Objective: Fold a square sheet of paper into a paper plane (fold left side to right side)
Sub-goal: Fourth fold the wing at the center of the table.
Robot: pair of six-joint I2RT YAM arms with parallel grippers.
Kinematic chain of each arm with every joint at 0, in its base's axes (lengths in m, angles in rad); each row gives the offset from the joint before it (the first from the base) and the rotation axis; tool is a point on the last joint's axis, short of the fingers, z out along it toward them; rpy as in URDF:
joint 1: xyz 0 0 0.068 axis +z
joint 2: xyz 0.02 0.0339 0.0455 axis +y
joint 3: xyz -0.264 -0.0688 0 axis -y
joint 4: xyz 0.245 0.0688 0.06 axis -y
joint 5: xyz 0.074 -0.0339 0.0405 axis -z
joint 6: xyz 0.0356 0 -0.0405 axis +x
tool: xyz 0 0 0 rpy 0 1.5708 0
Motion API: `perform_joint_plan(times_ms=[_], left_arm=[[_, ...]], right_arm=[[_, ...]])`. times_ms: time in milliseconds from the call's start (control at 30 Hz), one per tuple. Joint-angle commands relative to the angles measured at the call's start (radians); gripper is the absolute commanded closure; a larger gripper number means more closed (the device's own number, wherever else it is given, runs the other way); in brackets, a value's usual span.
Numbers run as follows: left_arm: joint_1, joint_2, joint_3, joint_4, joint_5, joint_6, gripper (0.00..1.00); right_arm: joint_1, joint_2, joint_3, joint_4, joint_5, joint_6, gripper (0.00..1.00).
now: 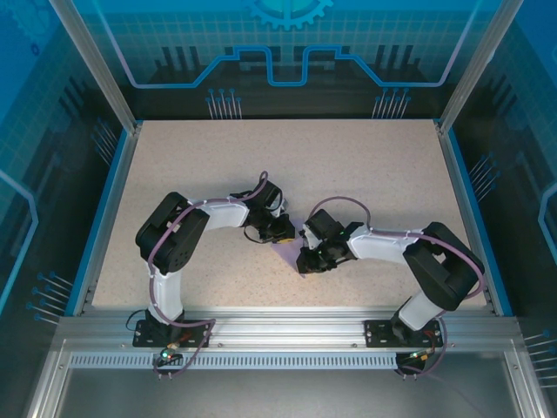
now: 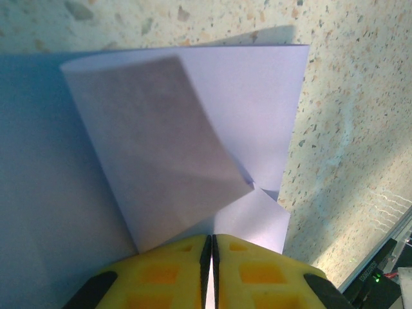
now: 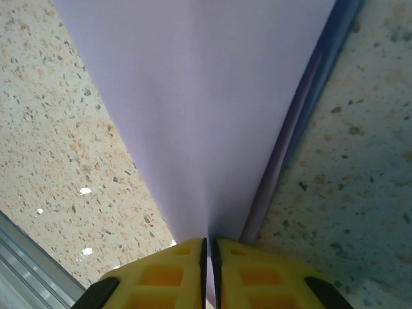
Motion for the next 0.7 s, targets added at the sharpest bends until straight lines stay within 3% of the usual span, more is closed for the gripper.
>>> perform_joint_plan(times_ms=[0, 267, 667], left_arm=[[-0.008, 0.030, -0.027, -0.087, -0.055, -0.003, 0.85], [-0.008, 0.019, -0.028, -0.084, -0.053, -0.001, 0.85], [-0.009, -0.119, -0.017, -0.106, -0.037, 0.021, 0.79]], right_arm=[[0.007, 0.023, 0.015, -0.056, 0.026, -0.015, 0.86], [0.004, 0.045, -0.011, -0.063, 0.024, 0.008, 0.88], [-0.003, 0.033, -0.060, 0.004, -0.069, 0.028, 0.88]])
